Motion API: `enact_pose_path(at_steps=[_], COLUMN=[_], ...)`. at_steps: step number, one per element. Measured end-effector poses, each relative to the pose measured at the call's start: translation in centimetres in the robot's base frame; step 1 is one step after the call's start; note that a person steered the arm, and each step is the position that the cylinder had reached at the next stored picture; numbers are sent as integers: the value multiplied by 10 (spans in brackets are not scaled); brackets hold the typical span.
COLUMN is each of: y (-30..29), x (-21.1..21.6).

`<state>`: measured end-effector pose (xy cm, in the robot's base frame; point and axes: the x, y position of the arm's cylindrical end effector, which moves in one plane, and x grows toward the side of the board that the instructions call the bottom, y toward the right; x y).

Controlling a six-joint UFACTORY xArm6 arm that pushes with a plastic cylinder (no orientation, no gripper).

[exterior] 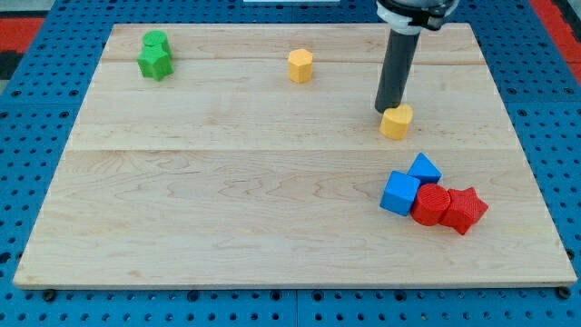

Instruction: Move the yellow heart towards the blue triangle

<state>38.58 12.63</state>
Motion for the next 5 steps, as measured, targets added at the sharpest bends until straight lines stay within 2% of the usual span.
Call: enact_pose_path(at_steps=[4,5], y=[-5,-10], x=[79,69])
